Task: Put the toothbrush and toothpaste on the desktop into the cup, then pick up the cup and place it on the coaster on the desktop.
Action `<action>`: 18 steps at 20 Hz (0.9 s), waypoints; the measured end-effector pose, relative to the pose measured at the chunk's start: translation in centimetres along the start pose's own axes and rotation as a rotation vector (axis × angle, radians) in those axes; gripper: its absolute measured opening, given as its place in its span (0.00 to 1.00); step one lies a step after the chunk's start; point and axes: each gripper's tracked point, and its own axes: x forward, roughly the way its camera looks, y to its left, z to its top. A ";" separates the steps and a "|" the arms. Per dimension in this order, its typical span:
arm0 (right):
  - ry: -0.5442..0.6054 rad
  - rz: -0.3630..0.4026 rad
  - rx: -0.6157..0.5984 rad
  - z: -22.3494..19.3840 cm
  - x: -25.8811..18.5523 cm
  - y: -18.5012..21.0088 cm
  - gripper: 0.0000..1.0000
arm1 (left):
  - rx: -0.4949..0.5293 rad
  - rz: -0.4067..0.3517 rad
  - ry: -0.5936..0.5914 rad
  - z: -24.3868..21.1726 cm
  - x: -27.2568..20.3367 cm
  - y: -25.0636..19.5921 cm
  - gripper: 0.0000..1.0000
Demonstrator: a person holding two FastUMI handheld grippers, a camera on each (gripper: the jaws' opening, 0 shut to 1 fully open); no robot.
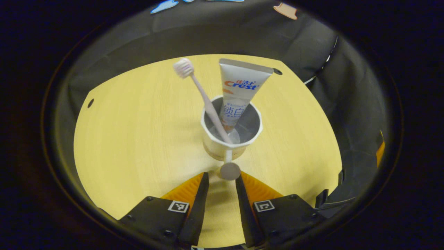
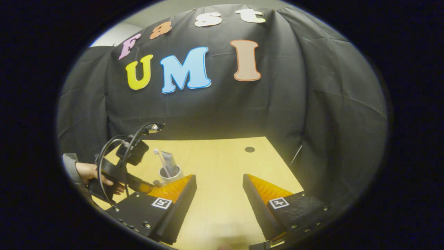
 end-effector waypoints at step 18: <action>-0.048 -0.069 0.038 2.4 -0.3 5.0 0.86 | -0.001 0.100 -0.843 5.2 -20.7 6.4 0.96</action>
